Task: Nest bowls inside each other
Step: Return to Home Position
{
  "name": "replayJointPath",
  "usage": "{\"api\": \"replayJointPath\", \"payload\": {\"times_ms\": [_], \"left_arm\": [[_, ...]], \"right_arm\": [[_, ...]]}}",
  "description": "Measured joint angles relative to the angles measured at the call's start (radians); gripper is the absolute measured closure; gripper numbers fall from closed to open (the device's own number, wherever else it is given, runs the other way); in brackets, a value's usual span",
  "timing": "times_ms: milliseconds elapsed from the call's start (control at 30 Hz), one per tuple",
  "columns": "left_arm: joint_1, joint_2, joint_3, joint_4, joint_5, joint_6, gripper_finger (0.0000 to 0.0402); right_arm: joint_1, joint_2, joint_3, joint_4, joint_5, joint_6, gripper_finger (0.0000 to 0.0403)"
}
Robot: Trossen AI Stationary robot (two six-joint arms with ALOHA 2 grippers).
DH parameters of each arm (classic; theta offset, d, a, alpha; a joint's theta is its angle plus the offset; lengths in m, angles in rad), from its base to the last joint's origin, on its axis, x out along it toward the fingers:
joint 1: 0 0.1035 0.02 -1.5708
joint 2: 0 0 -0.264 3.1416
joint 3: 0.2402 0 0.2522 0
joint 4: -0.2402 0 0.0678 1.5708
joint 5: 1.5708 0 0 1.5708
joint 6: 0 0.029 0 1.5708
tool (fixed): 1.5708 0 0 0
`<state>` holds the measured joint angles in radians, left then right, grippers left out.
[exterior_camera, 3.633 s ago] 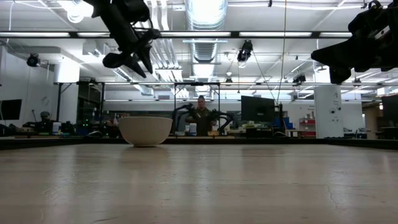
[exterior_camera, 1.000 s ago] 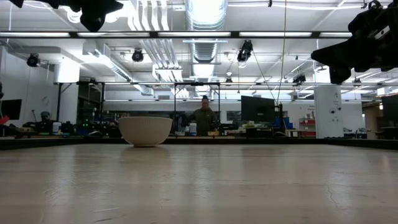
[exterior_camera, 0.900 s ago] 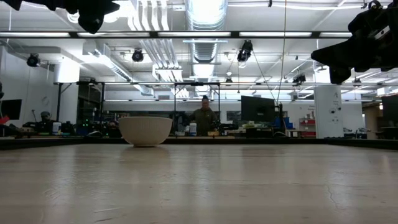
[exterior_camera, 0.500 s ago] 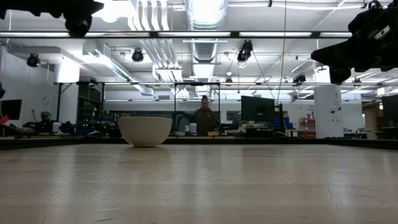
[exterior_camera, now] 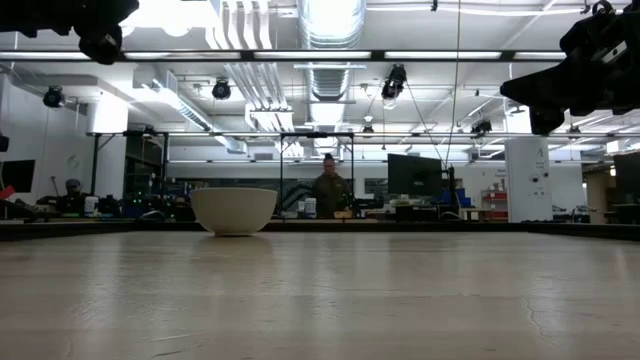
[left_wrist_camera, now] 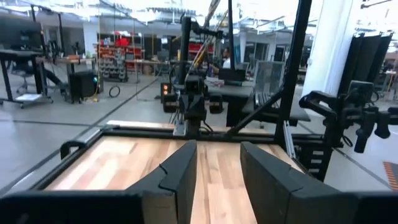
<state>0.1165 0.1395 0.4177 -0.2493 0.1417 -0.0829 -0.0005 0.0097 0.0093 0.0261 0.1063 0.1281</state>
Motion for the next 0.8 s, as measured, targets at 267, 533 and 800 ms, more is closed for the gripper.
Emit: {"api": "replayJointPath", "payload": {"times_ms": [267,533,800], "left_arm": [[0.000,-0.044,-0.018,-0.060,0.000,-0.005,0.0274],[0.000,-0.075,-0.069,-0.058,0.000,-0.025,0.0275],[0.000,-0.095,-0.105,-0.056,0.000,-0.040,0.0275]], "right_arm": [[0.000,0.000,0.000,0.000,0.000,0.002,0.0369],[0.000,0.000,0.000,0.000,0.000,0.000,0.0369],[0.000,0.000,0.000,0.000,0.000,0.001,0.0369]]}}
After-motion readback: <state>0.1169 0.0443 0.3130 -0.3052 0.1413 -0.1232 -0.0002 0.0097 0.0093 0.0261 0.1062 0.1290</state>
